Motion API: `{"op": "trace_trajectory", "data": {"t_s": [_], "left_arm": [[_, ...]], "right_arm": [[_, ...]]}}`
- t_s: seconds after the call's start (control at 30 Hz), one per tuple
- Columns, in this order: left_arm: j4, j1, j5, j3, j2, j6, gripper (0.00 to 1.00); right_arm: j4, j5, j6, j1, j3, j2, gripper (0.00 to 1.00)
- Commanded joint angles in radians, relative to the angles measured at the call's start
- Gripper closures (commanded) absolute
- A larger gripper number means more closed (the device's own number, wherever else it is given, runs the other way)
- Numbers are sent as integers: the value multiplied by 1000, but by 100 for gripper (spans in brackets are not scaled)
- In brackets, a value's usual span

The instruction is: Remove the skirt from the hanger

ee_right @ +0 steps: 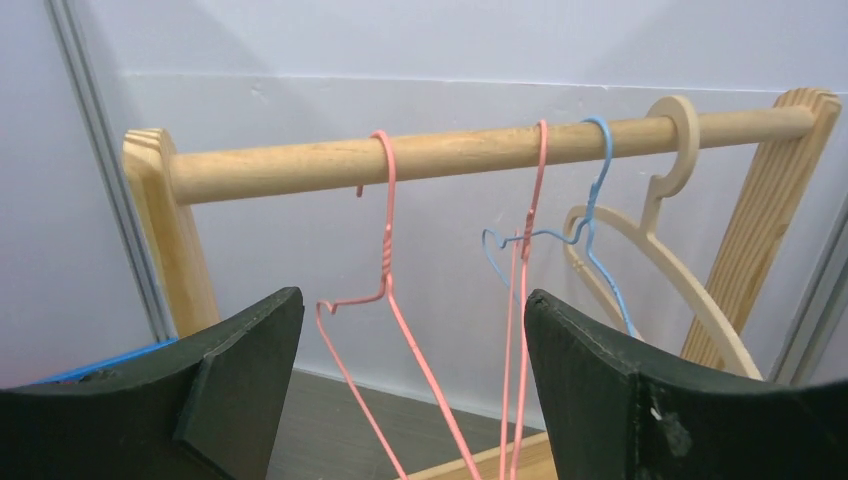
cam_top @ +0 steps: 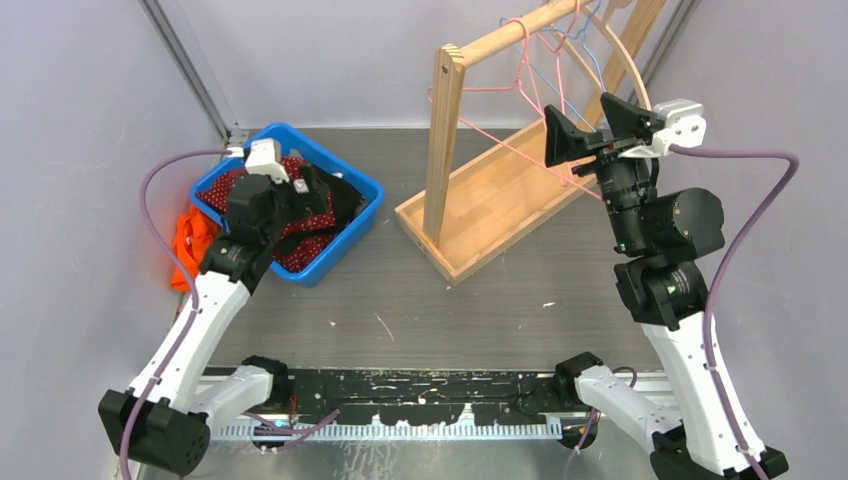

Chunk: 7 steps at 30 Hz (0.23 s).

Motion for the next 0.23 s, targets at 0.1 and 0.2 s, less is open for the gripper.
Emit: {"op": "trace_trajectory", "data": {"t_s": [0.1, 0.2], "left_arm": [[10, -107, -110, 118, 69, 59, 1], [-39, -119, -149, 156, 100, 52, 1]], "right_arm": [[19, 94, 39, 2, 8, 57, 14], [25, 93, 58, 2, 4, 72, 14]]}}
